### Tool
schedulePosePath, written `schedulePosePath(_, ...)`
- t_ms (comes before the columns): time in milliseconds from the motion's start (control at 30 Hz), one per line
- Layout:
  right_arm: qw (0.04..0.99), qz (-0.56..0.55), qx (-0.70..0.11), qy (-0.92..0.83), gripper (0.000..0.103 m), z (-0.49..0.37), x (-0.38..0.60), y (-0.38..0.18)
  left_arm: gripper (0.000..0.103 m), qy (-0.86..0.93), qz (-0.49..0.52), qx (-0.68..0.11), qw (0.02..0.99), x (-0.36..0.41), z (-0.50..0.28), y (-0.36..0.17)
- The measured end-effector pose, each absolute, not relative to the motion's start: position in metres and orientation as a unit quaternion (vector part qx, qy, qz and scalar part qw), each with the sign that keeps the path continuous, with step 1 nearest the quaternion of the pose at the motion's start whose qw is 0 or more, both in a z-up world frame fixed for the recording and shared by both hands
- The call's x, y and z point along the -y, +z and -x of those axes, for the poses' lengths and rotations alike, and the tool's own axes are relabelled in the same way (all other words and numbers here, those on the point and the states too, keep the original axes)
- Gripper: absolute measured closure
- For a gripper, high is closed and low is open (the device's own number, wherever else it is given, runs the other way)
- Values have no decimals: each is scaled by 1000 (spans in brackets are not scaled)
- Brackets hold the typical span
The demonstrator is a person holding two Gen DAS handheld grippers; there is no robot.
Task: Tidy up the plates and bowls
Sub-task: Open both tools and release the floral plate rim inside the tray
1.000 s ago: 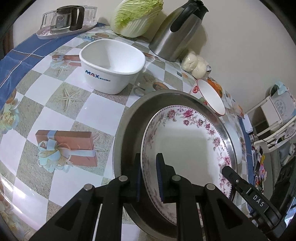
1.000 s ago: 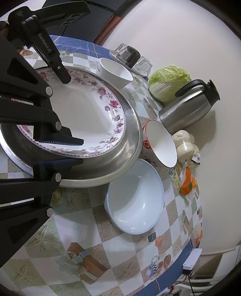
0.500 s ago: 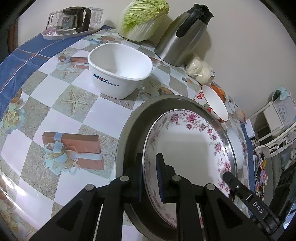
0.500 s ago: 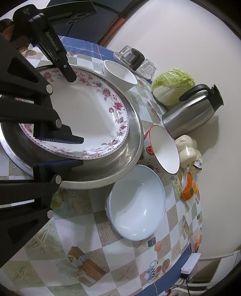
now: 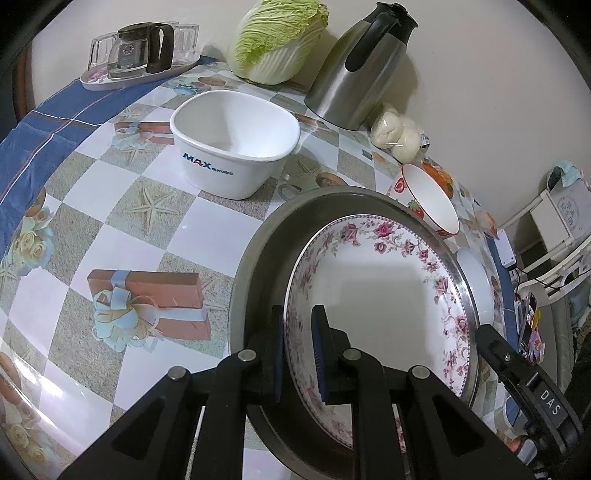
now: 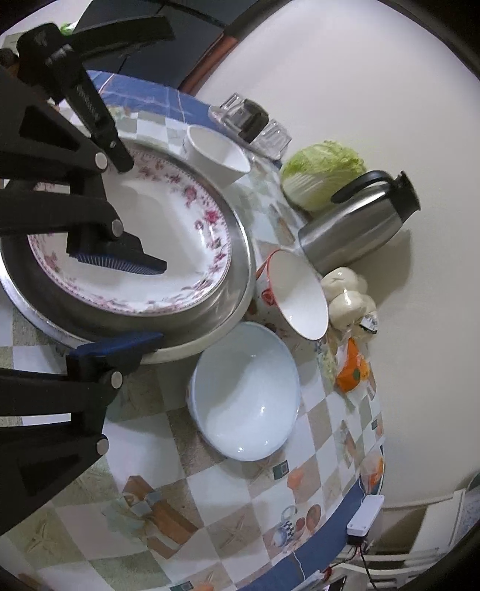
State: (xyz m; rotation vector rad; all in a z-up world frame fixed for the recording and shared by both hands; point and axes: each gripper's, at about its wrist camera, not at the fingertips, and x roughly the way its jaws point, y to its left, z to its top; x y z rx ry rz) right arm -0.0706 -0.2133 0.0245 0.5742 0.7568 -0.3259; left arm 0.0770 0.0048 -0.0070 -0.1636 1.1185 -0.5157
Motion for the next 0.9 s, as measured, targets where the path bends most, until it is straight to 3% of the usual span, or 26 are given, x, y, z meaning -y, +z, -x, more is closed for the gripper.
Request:
schedulePosePath(67, 878, -271, -363, -155, 67, 70, 212, 26, 86, -242, 72, -525, 813, -3, -75, -6)
schedulePosePath(300, 884, -261, -360, -147, 60, 70, 208, 30, 60, -259, 52, -508, 820, 5, -65, 7)
schedulePosePath(500, 886, -255, -356, -151, 59, 73, 208, 33, 47, -266, 49, -481, 834, 4, -58, 25)
schedulePosePath(733, 890, -247, -353, -148, 39, 74, 206, 35, 29, -253, 26, -461, 850, 5, -55, 33)
schedulePosePath(800, 891, -243, -352, -151, 33, 74, 206, 35, 19, -248, 20, -457, 854, 5, -54, 33)
schedulePosePath(900, 893, -237, -351, -154, 27, 74, 206, 35, 18, -236, 17, -453, 859, 3, -55, 33)
